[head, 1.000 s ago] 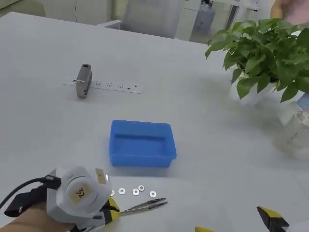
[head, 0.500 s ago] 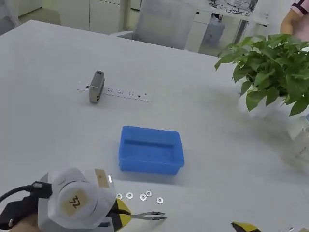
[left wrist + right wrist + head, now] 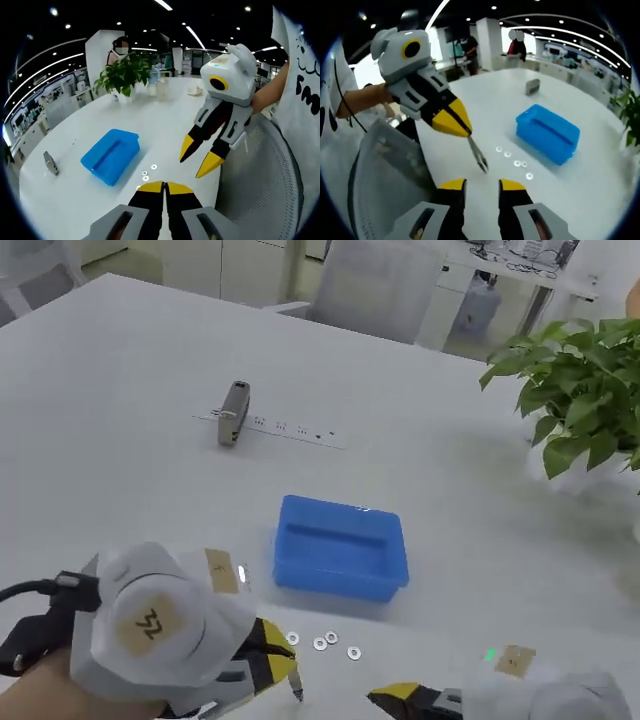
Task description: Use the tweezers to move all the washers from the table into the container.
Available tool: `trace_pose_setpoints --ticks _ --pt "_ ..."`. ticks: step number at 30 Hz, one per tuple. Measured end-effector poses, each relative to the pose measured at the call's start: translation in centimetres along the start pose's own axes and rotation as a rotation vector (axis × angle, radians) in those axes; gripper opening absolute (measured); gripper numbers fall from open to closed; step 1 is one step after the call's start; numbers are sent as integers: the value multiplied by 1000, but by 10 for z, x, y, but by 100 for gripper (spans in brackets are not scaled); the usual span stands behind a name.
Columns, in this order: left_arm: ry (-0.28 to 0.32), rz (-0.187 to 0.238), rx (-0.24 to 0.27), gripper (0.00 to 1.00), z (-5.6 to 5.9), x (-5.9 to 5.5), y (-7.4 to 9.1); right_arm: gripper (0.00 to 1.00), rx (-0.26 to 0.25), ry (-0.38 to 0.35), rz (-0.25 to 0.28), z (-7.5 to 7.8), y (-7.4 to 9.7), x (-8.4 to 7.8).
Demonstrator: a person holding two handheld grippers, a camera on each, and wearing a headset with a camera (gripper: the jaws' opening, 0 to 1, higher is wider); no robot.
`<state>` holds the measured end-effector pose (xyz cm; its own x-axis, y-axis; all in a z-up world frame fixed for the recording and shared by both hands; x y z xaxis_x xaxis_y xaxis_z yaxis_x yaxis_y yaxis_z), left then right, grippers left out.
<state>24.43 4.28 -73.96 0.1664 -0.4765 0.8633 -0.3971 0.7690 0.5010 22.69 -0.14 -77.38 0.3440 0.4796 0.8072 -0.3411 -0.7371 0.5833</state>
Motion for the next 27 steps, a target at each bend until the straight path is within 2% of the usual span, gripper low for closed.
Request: trace_pose_setpoints --ticks 7,11,14,15,17,19,23,27 --pt "-78 -13 -62 0 -1 12 16 24 170 95 9 -13 -28 31" --pt "-104 3 -130 0 3 24 25 21 229 155 7 -16 -34 40" --pt "-163 26 -154 0 4 34 29 18 268 199 8 -20 -34 44" --pt "-171 33 -178 0 6 36 31 17 276 212 5 -21 -35 45" --pt "-162 34 -194 0 8 39 32 14 296 268 -15 -22 -35 42" --pt "-177 30 -211 0 10 40 31 10 293 307 -4 -22 -36 44" --pt "-202 4 -232 0 14 36 29 9 301 319 8 -27 -33 48" --pt "-208 3 -235 0 14 34 29 4 303 355 3 -31 -33 46"
Point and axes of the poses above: the centre of the closed fingertips' face, and the gripper's own axes: y roughly backward along the fingers, z roughly to its right, x roughly out of its top, the point moved 1 cm from there along y, roughly backward along the fingers, and after that the axes turned 7 degrees about z, right-handed, at the moved point
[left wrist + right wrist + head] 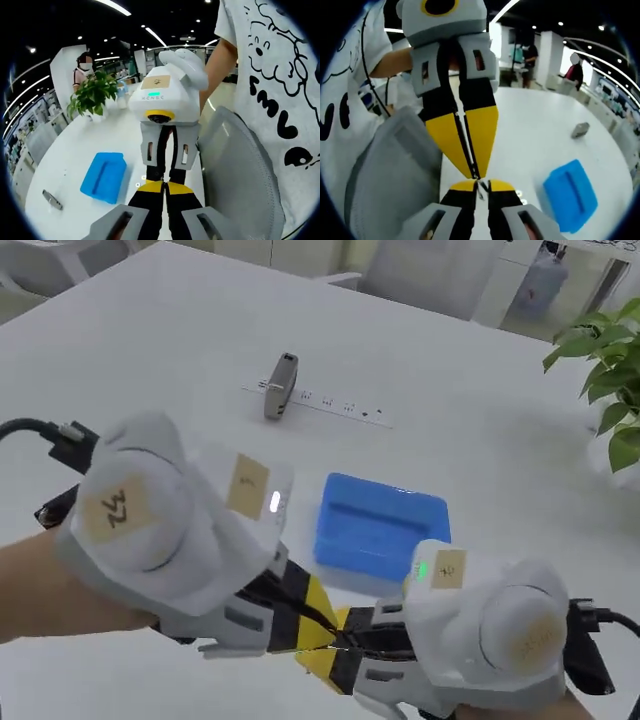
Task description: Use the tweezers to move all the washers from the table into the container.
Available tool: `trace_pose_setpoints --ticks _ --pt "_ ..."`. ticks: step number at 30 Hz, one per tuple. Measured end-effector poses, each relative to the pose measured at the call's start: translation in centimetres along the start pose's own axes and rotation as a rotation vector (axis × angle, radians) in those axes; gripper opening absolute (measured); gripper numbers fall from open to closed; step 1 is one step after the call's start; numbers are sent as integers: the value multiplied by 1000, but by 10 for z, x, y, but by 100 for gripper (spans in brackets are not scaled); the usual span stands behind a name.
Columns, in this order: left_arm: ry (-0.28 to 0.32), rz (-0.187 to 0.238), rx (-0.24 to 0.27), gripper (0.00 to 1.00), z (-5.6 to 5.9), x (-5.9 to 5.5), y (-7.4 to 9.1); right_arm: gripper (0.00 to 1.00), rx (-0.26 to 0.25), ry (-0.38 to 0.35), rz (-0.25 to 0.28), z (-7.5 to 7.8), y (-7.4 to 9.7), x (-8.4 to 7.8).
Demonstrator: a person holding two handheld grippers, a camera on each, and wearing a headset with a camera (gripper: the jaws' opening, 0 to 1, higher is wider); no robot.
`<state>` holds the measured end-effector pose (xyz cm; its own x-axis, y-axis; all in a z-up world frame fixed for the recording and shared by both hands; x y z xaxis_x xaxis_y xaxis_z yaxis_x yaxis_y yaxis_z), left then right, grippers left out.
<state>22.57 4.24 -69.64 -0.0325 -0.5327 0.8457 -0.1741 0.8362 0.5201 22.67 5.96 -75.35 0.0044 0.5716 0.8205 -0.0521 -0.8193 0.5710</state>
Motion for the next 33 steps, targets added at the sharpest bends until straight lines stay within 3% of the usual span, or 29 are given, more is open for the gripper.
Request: trace_pose_setpoints --ticks 3,5,6,7,10,13,14,15,18,19,20,21,23,26,28,29,33 --pt "1 -10 26 0 -1 -1 1 3 -16 2 -3 3 1 -1" --pt "33 30 123 0 -10 1 1 3 -46 -18 14 8 2 1" --pt "79 63 187 0 -15 1 2 2 -58 -42 23 12 2 1" --pt "115 81 214 1 -16 -1 3 2 -69 -61 27 15 3 0" --pt "283 157 372 18 -23 -8 13 2 -107 -133 53 25 3 -2" --pt "445 214 587 31 -29 -24 36 2 -144 -187 70 38 3 -5" --pt "457 203 629 34 -27 -31 42 2 -154 -198 72 41 3 -6" --pt "468 170 730 36 -28 -45 54 2 -163 -204 73 45 3 -8" --pt "459 70 902 49 -22 -74 74 2 -207 -231 88 60 1 -11" --pt "471 48 938 52 -20 -81 78 2 -216 -235 91 64 0 -12" --pt "523 31 983 54 -17 -90 83 2 -229 -241 94 70 -1 -13" --pt "532 26 994 56 -16 -92 84 3 -239 -243 96 73 -2 -14" --pt "551 57 1054 64 -18 -94 90 3 -268 -268 111 83 -5 -15" --pt "593 146 1103 79 -25 -92 89 3 -281 -302 128 89 -11 -17" --pt "569 198 1111 82 -30 -87 88 3 -284 -312 129 92 -15 -20" --pt "574 179 1101 84 -28 -89 88 3 -287 -312 127 93 -17 -21" --pt "570 172 1093 86 -27 -91 86 3 -295 -321 123 96 -23 -29"
Point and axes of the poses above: the centre of the closed fingertips' face, and the gripper's own axes: y roughly backward along the fingers, z roughly to its right, x roughly out of its top, the point moved 1 cm from there along y, roughly backward along the fingers, and after that the axes turned 7 degrees about z, right-handed, at the moved point
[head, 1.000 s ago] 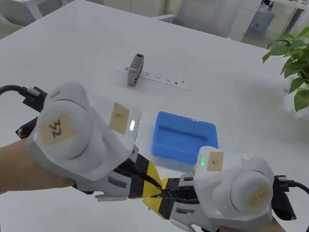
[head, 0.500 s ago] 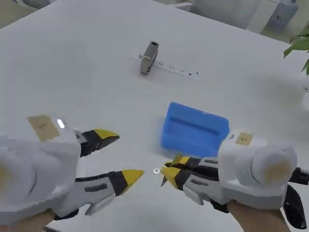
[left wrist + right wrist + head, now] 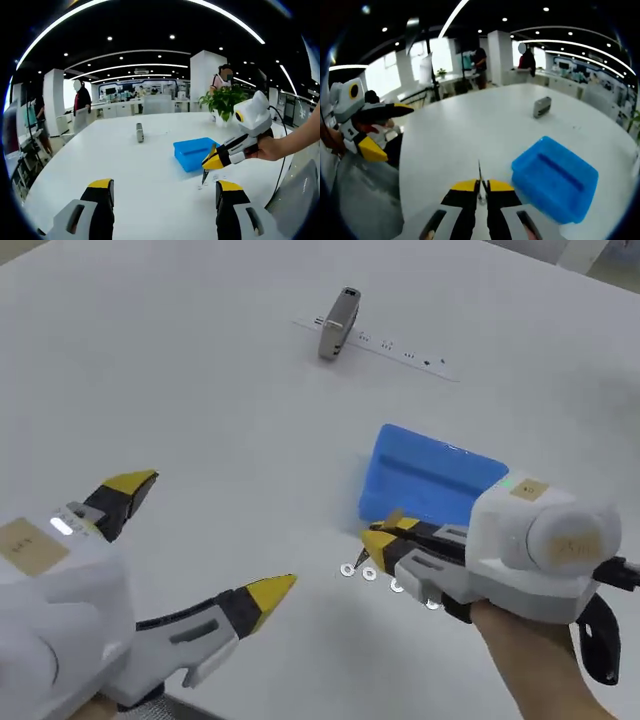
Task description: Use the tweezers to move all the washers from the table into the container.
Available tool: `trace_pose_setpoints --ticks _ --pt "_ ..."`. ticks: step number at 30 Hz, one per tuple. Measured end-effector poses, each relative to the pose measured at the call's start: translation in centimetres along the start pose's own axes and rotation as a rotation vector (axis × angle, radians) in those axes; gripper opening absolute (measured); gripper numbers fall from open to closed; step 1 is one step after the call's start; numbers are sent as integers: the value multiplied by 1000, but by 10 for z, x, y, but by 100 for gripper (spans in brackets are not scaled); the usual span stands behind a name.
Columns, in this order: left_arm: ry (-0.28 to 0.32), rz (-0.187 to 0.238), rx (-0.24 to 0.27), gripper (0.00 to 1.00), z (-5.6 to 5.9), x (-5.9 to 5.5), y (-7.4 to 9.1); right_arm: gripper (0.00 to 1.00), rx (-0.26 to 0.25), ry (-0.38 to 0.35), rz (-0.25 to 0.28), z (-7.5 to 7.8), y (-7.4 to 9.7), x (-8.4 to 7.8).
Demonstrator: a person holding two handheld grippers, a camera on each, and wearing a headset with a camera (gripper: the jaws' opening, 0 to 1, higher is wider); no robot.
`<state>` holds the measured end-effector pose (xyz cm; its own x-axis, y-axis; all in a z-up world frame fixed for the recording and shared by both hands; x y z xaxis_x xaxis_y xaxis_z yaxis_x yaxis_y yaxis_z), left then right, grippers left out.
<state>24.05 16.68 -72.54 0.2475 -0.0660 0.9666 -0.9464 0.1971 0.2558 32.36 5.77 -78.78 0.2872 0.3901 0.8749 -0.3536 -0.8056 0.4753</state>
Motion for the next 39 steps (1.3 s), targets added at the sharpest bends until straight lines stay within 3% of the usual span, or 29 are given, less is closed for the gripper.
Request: trace_pose_setpoints --ticks 3,11,14,22,25,32,39 --pt "-15 -31 1 85 -1 -5 0 3 -8 -13 3 2 -2 -3" --pt "-40 -53 10 86 -2 -9 -1 3 -24 -38 18 8 -4 -6" --pt "-49 -59 -5 86 1 -9 -2 3 -16 -88 32 6 -4 -4" --pt "-63 -80 0 85 -1 -14 -1 3 -21 -52 29 2 -7 -8" --pt "-63 -74 2 85 -2 -13 -1 2 -26 -7 20 0 -7 -8" --pt "-72 -66 -8 87 1 -11 0 1 -26 -2 -22 2 -9 -7" --pt "-80 -54 -22 90 4 -10 0 1 -25 -11 27 1 3 23"
Point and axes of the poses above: the centre of the closed fingertips' face, and the gripper's own axes: y roughly backward along the fingers, z roughly to its right, x roughly out of its top, the point moved 1 cm from there along y, roughly backward along the fingers, and after that the axes turned 7 degrees about z, right-handed, at the moved point
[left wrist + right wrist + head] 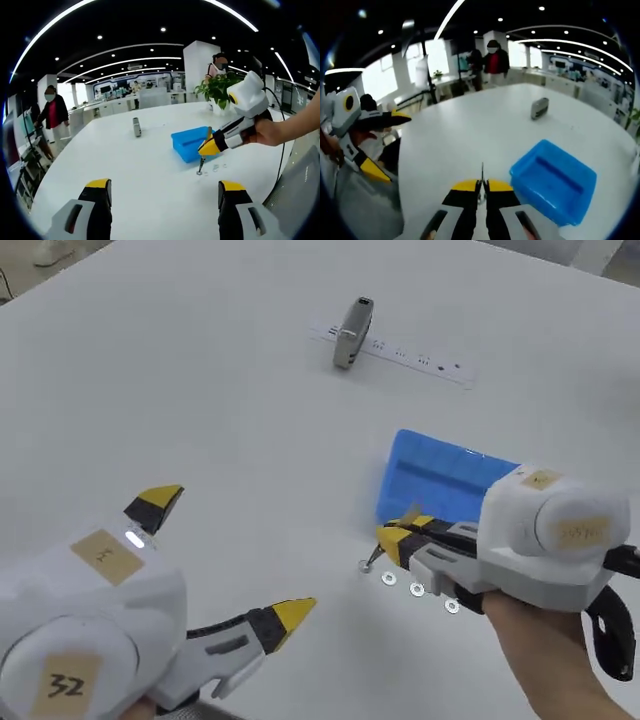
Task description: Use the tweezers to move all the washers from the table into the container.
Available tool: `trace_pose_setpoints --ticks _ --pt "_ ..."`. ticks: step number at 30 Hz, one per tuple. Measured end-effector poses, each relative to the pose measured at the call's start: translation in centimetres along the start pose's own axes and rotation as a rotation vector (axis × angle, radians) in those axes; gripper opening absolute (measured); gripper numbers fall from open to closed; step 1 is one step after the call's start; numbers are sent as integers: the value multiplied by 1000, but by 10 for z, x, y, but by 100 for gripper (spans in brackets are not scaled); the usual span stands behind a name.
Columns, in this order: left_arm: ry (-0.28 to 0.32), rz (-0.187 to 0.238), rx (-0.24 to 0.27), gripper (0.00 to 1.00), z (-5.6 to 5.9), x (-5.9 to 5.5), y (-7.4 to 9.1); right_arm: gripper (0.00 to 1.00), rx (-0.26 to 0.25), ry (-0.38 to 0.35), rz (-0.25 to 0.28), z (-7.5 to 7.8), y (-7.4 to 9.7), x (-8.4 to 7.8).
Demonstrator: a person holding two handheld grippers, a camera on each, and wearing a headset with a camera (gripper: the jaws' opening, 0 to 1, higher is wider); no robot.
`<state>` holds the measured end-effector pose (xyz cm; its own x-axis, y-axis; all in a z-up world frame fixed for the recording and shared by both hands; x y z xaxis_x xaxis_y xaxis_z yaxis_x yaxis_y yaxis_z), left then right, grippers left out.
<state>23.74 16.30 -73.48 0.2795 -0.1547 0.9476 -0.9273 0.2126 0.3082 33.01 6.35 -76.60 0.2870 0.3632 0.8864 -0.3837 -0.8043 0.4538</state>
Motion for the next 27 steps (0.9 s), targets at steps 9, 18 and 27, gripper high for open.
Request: trace_pose_setpoints --ticks 9,18,27 --pt "26 52 -6 98 0 7 0 1 -8 39 13 5 14 25" --pt "38 69 3 99 -2 10 1 1 -99 54 64 33 17 46" --pt "44 69 4 99 -1 9 0 1 -179 44 73 59 5 44"
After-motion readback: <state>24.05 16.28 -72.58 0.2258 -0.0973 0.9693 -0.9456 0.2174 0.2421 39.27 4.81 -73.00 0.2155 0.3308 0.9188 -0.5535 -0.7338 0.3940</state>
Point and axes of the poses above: the centre of the closed fingertips' face, and the gripper's own axes: y roughly backward along the fingers, z roughly to its right, x roughly out of its top, the point moved 1 cm from there along y, roughly backward along the fingers, and after that the axes turned 7 degrees about z, right-handed, at the moved point
